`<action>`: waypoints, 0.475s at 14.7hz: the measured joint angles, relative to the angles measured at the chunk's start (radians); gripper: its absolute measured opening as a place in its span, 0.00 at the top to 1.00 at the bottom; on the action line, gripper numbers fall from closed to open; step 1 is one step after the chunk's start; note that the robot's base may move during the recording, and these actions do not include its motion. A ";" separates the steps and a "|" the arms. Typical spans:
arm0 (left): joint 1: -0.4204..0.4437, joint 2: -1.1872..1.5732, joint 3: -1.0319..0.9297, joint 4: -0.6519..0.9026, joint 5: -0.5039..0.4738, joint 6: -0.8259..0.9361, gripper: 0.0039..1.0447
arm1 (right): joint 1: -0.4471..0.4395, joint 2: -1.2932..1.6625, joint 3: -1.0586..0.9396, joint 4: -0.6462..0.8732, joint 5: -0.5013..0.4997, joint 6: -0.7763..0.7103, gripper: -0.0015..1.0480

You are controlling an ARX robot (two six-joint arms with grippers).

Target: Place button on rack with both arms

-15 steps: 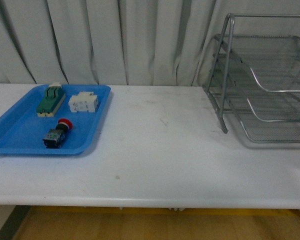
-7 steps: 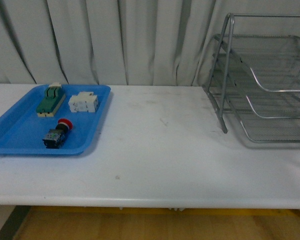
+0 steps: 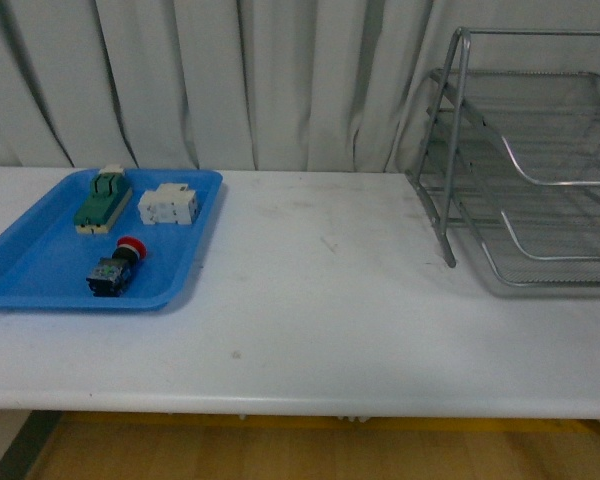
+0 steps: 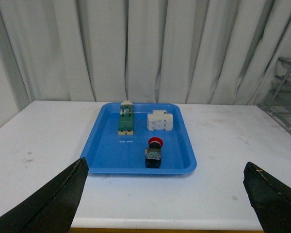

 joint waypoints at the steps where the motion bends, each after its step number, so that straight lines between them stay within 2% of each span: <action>1: 0.000 0.000 0.000 0.000 0.000 0.000 0.06 | -0.006 -0.016 -0.026 0.001 -0.001 -0.001 0.97; 5: 0.000 0.000 0.000 0.000 0.000 0.000 0.06 | -0.047 -0.084 -0.166 0.006 -0.013 -0.024 0.97; 7: 0.000 0.000 0.000 0.000 0.000 0.000 0.06 | -0.093 -0.156 -0.331 0.016 -0.042 -0.057 0.97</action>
